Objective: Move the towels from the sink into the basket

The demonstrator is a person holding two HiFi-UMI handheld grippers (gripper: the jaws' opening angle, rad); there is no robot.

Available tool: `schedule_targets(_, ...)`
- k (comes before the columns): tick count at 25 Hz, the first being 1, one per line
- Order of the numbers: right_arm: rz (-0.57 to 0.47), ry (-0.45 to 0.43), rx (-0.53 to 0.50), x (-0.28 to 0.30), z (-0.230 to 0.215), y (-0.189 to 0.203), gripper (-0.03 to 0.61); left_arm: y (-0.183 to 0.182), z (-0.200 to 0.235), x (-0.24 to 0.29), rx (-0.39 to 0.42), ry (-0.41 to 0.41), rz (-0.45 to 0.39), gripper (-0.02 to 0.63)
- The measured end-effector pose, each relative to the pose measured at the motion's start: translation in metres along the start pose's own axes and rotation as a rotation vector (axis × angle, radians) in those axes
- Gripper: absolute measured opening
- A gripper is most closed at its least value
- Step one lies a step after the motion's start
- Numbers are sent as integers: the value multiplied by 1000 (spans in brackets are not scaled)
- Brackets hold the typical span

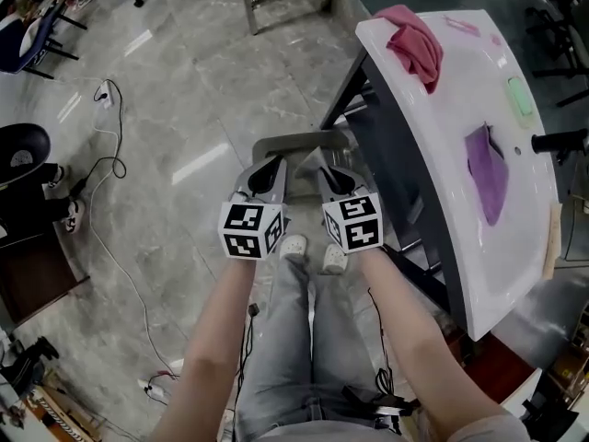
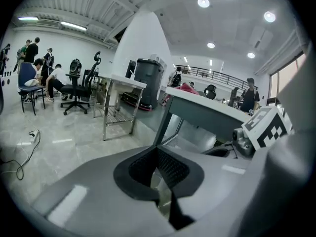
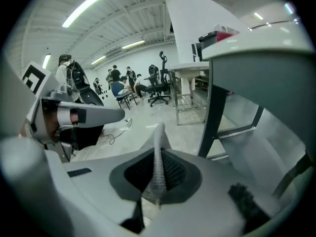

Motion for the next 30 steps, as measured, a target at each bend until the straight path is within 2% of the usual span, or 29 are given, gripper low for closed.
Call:
schedule_targets(6, 85, 14, -13, 60, -14, 31, 29, 29, 19, 43, -22, 10, 44, 6)
schedule_targets(12, 123, -9, -2, 107, -22, 51, 29, 63, 34, 77, -54, 17, 108, 6)
schedule_targets(20, 152, -22, -9, 153, -31, 69, 31, 75, 46, 99, -75, 13, 124, 6)
schedule_targets(21, 163, -20, -3, 158, -32, 72, 58, 76, 47, 101, -74, 11, 126, 6)
schedule_targets(22, 174, -20, 7, 162, -33, 74, 119, 77, 47, 102, -71, 8, 129, 6)
schedule_targets(24, 183, -12, 26, 168, -36, 76, 166, 78, 50, 102, -64, 2, 133, 6)
schedule_targets(30, 174, 21, 15, 164, -36, 72, 190, 80, 53, 97, -61, -14, 135, 6)
Point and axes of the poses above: the fingertips, and each gripper's own axes: x forward along the fingers, z to its left, y out of its underside, the point moved 7 cm from there along -x, backward along the fingers, and after that the axes turned 15 degrees about z, right-handed, at the moved point
